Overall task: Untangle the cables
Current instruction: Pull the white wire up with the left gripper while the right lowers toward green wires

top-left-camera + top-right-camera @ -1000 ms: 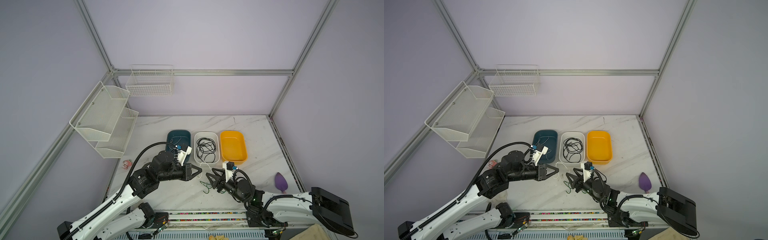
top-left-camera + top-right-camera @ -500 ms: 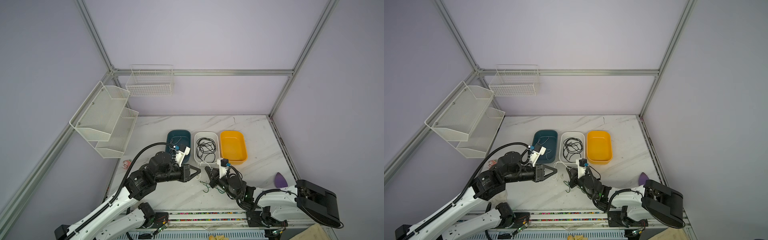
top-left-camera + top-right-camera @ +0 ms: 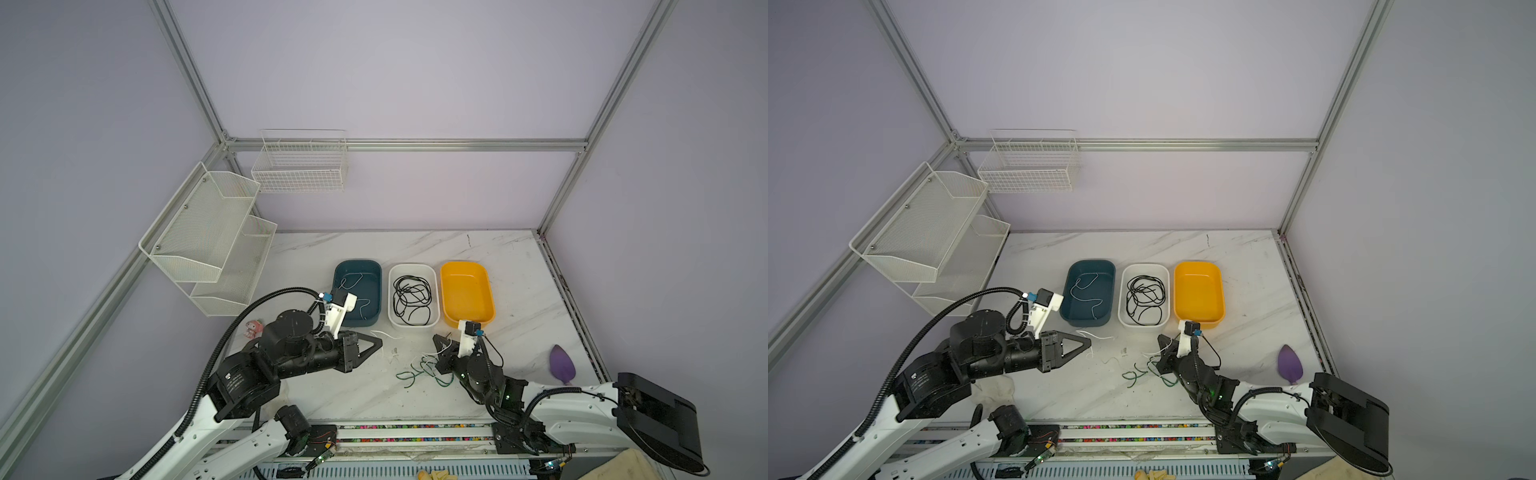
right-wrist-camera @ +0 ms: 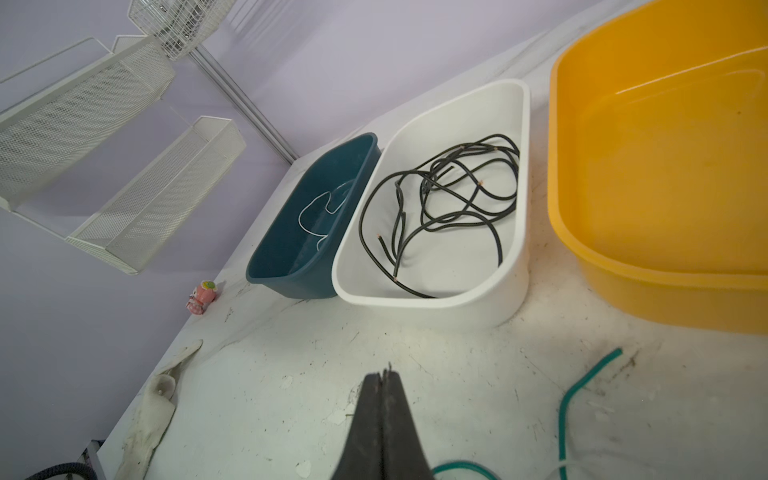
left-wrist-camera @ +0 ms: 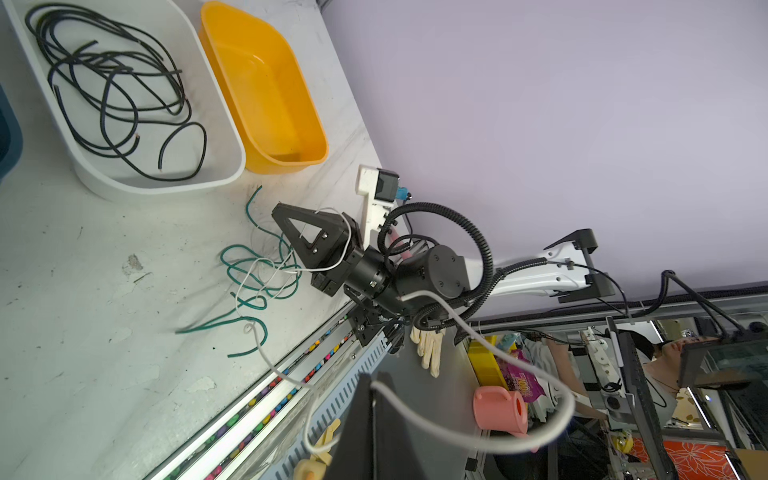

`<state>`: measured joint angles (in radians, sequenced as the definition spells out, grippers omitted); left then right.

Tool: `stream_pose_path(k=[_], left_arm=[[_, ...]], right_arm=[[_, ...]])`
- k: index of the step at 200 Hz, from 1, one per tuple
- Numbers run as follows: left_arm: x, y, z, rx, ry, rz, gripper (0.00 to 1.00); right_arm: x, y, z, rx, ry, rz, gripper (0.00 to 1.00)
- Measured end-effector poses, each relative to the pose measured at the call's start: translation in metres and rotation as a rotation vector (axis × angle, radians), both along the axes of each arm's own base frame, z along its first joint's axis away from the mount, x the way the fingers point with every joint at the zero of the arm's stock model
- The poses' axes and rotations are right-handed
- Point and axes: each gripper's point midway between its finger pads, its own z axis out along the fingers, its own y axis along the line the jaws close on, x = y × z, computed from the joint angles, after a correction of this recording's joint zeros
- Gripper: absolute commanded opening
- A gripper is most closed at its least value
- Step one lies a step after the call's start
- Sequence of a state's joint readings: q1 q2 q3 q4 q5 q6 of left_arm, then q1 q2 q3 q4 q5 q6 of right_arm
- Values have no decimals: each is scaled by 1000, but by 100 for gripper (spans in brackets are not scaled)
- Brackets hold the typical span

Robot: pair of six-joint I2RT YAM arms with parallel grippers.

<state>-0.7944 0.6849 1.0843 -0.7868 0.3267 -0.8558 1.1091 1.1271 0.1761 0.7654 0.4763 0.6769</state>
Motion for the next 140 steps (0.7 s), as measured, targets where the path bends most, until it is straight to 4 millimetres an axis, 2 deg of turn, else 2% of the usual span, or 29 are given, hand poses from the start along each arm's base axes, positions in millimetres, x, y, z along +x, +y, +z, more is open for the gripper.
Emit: stream_pose_path(k=[50, 140], left_arm=[[-6, 15, 71, -43, -132, 22, 0], [0, 21, 153, -31, -287, 38, 0]], right_arm=[[4, -15, -23, 13, 84, -51, 0], [1, -26, -47, 8, 156, -64, 0]])
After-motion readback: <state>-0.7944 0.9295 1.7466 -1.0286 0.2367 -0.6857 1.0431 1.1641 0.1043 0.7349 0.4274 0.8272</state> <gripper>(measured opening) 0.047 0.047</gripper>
